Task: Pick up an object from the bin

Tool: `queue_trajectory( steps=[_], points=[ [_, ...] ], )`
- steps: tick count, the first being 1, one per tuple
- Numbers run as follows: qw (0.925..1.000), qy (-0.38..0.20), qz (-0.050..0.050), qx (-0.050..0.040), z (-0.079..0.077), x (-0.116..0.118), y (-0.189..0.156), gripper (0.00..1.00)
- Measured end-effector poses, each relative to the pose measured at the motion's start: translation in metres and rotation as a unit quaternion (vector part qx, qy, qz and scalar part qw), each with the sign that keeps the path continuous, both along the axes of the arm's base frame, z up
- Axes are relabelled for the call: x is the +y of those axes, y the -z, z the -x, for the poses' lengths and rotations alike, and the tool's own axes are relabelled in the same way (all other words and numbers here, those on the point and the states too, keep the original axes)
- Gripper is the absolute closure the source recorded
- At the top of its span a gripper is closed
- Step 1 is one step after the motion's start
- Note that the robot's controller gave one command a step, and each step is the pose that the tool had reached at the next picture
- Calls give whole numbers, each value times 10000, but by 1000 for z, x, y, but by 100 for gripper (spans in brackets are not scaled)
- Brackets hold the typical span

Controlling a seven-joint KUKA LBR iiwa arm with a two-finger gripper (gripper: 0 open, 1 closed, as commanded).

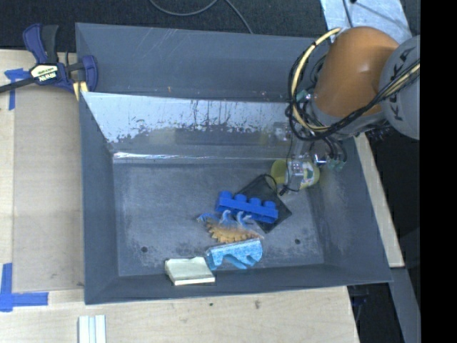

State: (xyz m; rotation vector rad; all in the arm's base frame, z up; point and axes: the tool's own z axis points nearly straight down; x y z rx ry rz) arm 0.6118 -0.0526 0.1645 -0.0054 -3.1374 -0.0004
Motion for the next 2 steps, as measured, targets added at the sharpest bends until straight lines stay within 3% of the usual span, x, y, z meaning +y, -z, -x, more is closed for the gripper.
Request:
queue_trajectory(
  steps=[1, 2],
  points=[
    [10000, -4, 3, -39, -1, 0, -5, 0],
    [10000, 61, 3, -42, 29, 13, 37, 0]
  ],
)
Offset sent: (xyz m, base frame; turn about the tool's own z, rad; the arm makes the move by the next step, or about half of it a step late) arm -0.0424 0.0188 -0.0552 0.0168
